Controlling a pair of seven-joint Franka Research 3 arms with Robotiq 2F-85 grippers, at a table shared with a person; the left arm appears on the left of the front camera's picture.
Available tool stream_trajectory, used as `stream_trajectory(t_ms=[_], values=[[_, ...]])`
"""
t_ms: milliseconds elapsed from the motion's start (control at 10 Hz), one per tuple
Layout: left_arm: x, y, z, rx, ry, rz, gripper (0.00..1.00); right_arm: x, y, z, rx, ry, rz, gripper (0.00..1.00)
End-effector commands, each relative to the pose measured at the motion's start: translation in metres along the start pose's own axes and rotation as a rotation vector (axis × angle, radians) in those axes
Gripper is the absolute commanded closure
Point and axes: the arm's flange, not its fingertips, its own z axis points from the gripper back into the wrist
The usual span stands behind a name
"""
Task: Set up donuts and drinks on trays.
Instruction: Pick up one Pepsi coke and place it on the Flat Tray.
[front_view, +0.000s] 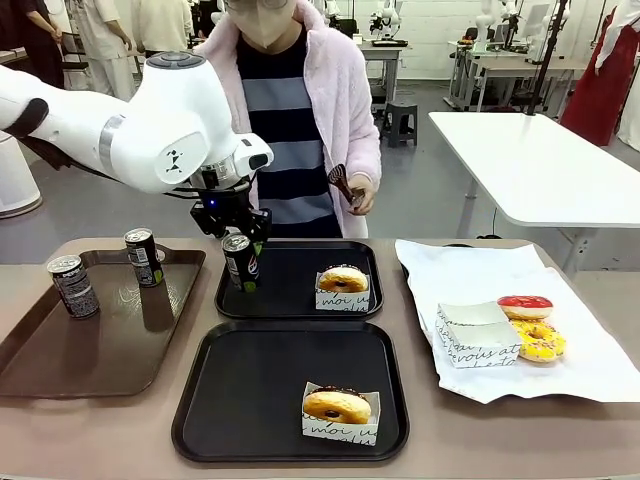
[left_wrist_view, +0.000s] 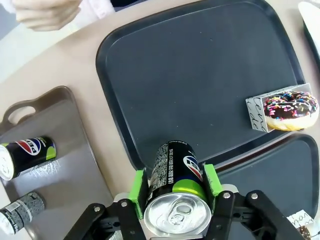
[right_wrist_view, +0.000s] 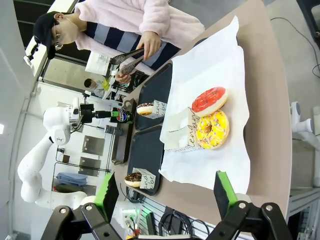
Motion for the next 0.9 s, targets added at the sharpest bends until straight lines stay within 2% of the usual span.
stream_trajectory(t_ms=[0,500,700,800], values=[[0.000,0.002,0.014,-0.043,-0.017,-0.027,0.44,0.002,-0.001,0.001,0.020,-0.016,0.018,0.00],[0.014,-0.006,-0.014,0.025,0.042,0.020,0.44,0.002,-0.001,0.001,0.020,-0.016,0.018,0.00],[0.030,-0.009,-0.022,0.055,0.103,0.004,0.44,0.002,-0.001,0.001,0.020,-0.016,0.018,0.00],[0.024,-0.009,-0.029,0.068,0.122,0.018,0.44,0.002,-0.001,0.001,0.020,-0.016,0.018,0.00]])
